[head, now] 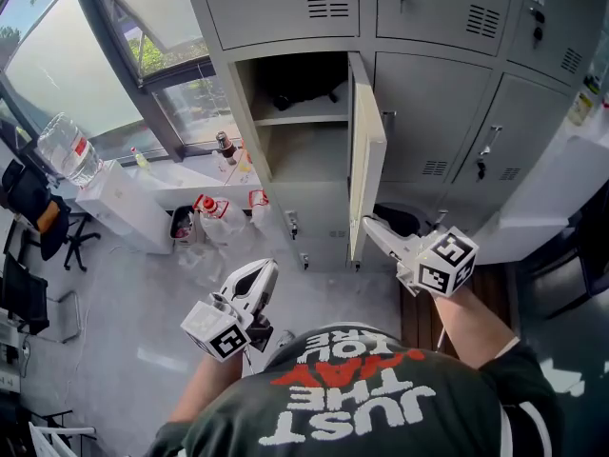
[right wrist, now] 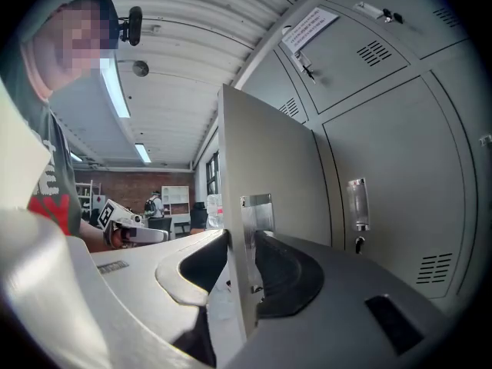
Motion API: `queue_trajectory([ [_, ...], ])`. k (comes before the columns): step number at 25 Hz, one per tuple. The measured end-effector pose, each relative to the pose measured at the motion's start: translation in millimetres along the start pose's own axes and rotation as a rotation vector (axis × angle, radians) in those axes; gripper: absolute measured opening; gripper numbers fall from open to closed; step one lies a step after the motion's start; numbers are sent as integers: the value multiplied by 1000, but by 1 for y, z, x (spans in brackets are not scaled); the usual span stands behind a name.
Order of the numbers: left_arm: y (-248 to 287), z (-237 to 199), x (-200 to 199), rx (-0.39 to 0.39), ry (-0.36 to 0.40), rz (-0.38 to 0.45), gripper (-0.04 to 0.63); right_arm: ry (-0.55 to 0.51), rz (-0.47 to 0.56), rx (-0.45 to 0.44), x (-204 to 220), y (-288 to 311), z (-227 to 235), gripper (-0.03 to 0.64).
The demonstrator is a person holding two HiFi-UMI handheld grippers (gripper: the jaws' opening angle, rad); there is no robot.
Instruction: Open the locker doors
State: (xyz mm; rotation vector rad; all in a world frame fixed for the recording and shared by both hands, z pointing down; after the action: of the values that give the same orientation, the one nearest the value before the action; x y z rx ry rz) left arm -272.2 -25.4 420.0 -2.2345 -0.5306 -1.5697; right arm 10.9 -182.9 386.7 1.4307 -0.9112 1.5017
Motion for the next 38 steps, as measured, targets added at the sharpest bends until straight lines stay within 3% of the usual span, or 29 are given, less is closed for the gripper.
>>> queue_trajectory([
  [14, -5, 27, 7, -29, 14, 7, -3, -1, -13, 29, 2, -21, 5, 114],
  [20, -3, 30, 5, -30, 8, 21, -3, 35, 88, 93, 10, -59, 1, 117],
  [23, -1, 30, 7, -40, -1, 25, -3, 67, 50, 171, 39, -82, -1, 117],
  [27, 3, 32, 12, -25, -6, 9, -3, 107, -10, 197, 70, -98, -9, 117],
  [38, 11, 43, 13, 37, -5, -13, -3, 107, -2, 235, 70, -116, -17, 117],
])
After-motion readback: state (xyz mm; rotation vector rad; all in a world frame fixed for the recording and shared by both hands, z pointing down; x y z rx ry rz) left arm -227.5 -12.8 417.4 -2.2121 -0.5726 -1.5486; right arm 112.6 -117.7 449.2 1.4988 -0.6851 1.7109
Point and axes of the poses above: the fingertips, and each gripper's own axes: y forward along the fingers, z to its right, x out of its underside, the point moved 9 cm from there along -y, backward along the fingers, and after that the axes turned 1 degree about z, right-handed, at the moved point
